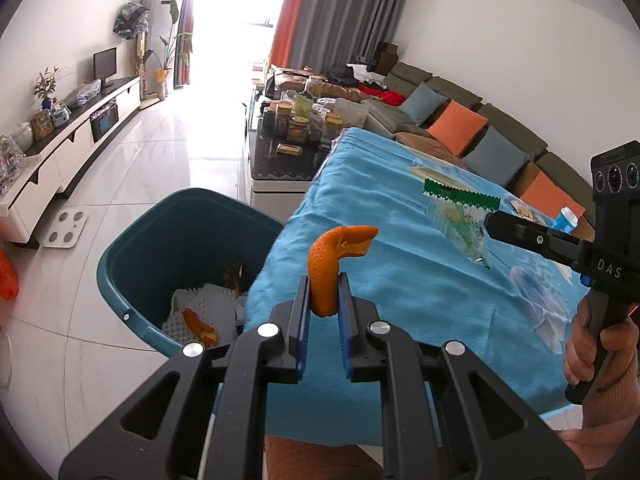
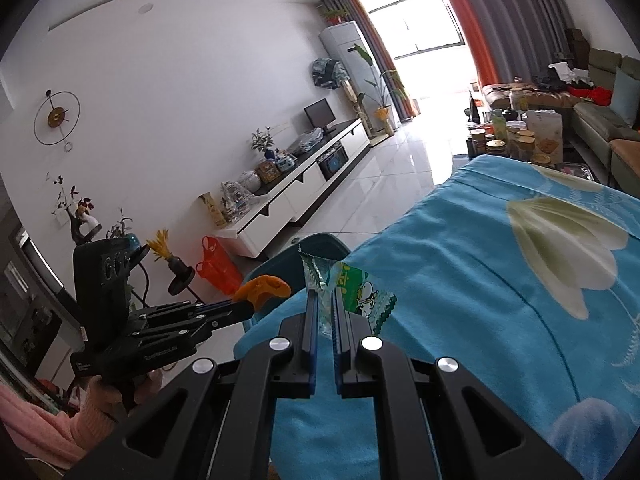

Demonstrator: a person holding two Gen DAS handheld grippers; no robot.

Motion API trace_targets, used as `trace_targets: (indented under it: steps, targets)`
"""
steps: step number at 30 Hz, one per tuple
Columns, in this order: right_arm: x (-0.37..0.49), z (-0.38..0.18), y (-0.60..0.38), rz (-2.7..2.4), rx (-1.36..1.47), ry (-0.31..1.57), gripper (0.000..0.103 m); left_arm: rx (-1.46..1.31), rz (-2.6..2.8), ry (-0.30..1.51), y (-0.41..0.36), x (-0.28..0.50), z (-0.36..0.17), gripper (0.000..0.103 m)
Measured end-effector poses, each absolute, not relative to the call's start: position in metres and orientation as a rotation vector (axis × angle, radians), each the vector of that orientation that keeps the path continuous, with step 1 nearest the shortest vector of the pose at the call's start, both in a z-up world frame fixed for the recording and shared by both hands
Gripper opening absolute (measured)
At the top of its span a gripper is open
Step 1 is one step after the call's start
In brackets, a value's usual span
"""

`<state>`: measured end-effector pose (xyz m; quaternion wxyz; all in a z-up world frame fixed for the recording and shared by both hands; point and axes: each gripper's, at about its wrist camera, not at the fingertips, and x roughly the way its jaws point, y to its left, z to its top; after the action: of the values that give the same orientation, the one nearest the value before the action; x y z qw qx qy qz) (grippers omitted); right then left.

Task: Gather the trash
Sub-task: 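Carry the orange peel and green-edged packet over the teal bin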

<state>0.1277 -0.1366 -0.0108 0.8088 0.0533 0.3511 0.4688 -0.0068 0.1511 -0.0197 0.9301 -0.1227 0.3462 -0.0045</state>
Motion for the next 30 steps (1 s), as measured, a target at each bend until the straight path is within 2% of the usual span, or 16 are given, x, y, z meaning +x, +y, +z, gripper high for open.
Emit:
trace_targets:
  steps: [30]
  targets:
    - [0.134,-0.016,-0.071,1.133,0.08,0.778,0.005,-0.282,0.091,0.693,0.188,-0.017,-0.016,0.013]
